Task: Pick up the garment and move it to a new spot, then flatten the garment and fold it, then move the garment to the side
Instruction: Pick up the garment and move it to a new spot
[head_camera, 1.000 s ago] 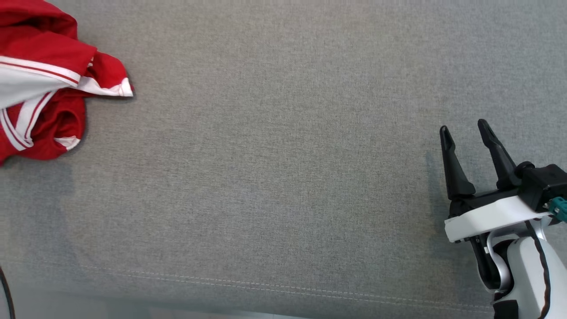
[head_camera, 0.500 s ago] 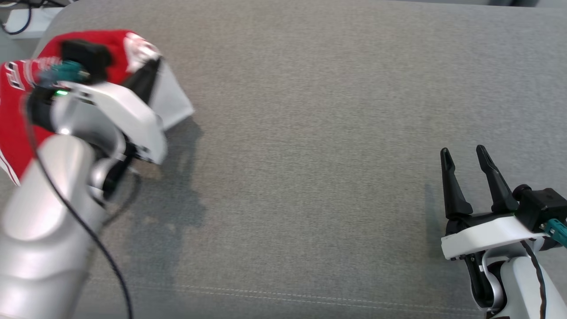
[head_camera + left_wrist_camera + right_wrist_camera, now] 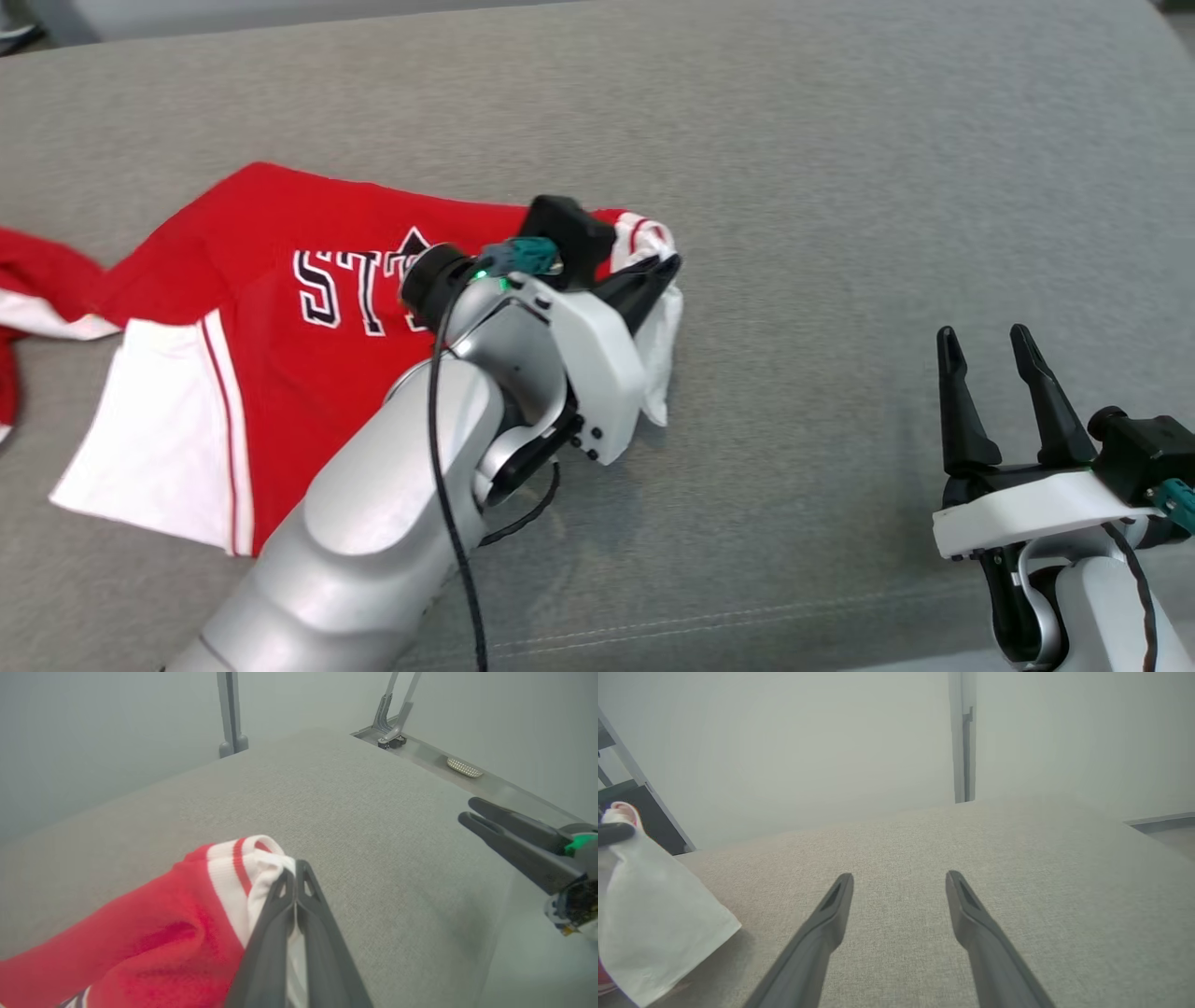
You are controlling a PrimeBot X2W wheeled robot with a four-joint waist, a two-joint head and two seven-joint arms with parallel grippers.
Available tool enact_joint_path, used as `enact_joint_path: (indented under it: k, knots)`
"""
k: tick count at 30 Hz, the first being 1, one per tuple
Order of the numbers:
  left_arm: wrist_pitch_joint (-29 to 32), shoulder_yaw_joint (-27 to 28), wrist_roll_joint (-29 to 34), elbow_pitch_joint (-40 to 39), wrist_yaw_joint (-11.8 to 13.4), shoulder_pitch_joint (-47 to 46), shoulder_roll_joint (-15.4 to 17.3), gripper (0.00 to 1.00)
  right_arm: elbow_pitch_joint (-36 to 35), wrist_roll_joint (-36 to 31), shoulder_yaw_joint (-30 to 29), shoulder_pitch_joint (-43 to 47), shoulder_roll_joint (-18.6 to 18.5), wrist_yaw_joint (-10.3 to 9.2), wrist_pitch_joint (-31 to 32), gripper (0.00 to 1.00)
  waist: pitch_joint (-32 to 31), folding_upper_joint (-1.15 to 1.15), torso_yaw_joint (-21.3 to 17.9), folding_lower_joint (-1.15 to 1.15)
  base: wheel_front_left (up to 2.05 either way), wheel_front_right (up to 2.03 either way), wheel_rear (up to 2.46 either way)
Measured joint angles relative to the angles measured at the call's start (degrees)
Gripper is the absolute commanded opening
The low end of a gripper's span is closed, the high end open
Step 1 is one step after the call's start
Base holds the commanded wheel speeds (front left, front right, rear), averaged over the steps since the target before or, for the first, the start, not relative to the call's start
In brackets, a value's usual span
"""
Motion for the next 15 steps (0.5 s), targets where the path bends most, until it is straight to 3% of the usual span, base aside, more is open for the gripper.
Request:
enact_joint_path:
  k: [7, 15]
  knots:
    - [-0.6, -3.2, -0.4, 5.0, -1.0, -5.8, -2.4, 0.00, 0.3, 1.8, 1.7, -0.3, 0.4, 0.00, -0.5, 1.00, 1.0, 0.00, -8.8, 0.00, 0.00, 0.00, 0.00]
    - [-1.1, -4.7, -2.0, 12.4, -1.3, -7.9, -2.7, 0.00, 1.3, 5.3, 3.7, -0.3, 1.0, 0.00, -0.5, 1.00, 3.1, 0.00, -19.0, 0.00, 0.00, 0.00, 0.00]
